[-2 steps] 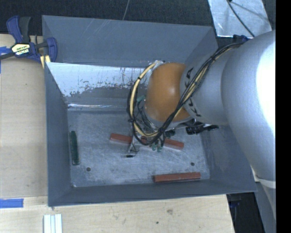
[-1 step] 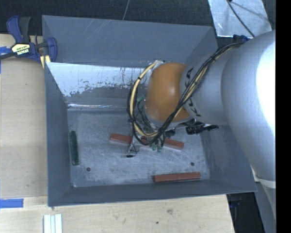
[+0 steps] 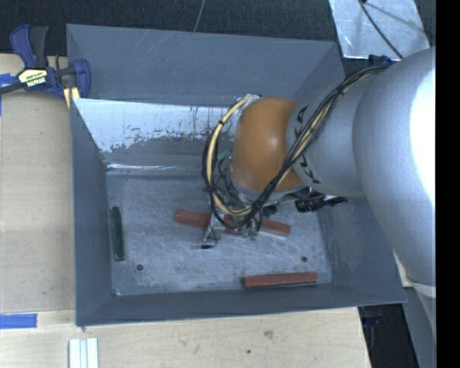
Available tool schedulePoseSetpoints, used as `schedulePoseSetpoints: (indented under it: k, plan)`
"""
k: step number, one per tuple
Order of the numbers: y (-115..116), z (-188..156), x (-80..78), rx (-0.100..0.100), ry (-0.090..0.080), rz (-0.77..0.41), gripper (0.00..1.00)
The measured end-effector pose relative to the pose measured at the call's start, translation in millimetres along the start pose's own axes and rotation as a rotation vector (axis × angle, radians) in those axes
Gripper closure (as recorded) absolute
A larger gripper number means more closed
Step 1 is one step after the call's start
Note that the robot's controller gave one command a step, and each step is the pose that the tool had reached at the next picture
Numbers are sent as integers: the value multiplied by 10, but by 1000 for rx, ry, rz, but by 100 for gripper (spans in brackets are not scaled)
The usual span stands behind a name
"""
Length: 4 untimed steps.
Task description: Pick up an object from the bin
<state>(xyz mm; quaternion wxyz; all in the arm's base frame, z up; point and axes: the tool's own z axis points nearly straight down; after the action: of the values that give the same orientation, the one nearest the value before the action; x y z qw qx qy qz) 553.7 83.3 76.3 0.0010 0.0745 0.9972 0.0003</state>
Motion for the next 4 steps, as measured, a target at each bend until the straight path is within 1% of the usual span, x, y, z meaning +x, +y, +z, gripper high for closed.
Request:
schedulePoseSetpoints:
  k: [1, 3, 4]
  plan:
    - [-9, -215, 19, 3, 9, -1, 100]
    - [-5, -677, -7, 1, 2, -1, 100]
    - [-4, -840, -16, -1, -4, -2, 100]
